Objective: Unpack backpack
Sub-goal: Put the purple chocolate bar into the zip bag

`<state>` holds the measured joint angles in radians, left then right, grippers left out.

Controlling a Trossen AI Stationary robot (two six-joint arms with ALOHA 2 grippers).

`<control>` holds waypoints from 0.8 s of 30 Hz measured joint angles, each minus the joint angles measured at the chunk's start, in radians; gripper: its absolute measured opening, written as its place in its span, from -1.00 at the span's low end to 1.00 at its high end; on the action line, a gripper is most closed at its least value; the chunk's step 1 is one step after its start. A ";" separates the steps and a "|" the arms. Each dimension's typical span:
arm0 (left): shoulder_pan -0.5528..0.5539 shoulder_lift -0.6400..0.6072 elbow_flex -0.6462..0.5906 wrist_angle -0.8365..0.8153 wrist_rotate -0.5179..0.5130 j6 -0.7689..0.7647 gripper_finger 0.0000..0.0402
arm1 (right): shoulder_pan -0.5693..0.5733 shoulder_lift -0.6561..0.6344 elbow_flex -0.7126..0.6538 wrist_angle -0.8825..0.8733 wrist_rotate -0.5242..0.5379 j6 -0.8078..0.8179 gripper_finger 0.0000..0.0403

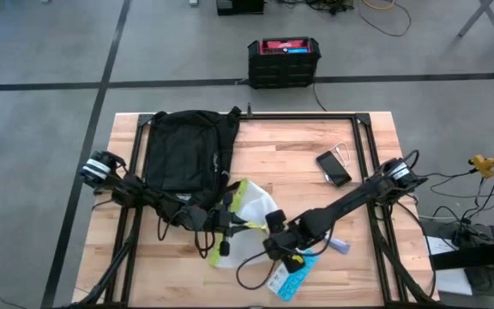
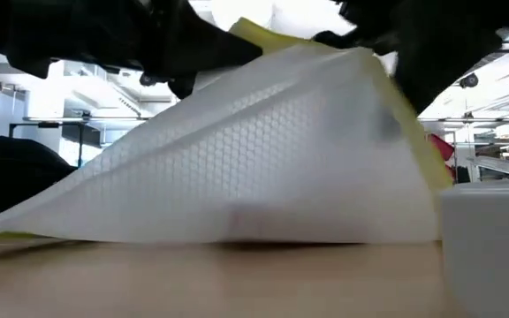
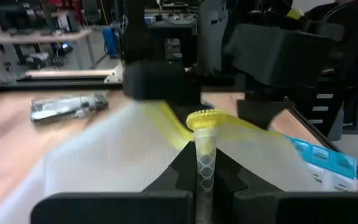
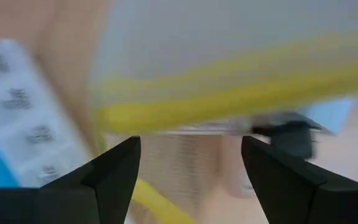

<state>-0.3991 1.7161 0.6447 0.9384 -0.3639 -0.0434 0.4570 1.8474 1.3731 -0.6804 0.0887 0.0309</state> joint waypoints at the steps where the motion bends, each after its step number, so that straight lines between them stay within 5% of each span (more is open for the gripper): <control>1: 0.002 0.000 0.003 -0.001 0.001 0.010 -1.00 | 0.003 -0.003 0.000 -0.031 -0.018 0.007 0.29; 11: 0.064 0.000 -0.001 -0.058 -0.003 0.005 -1.00 | 0.095 -0.013 -0.049 -0.411 -0.042 0.258 0.19; 24: 0.086 0.000 -0.004 -0.065 -0.030 -0.030 -1.00 | 0.146 -0.056 -0.105 -0.355 -0.007 0.362 0.10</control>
<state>-0.3131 1.7161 0.6411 0.8738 -0.3941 -0.0737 0.6033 1.7909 1.2680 -1.0352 0.0813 0.3934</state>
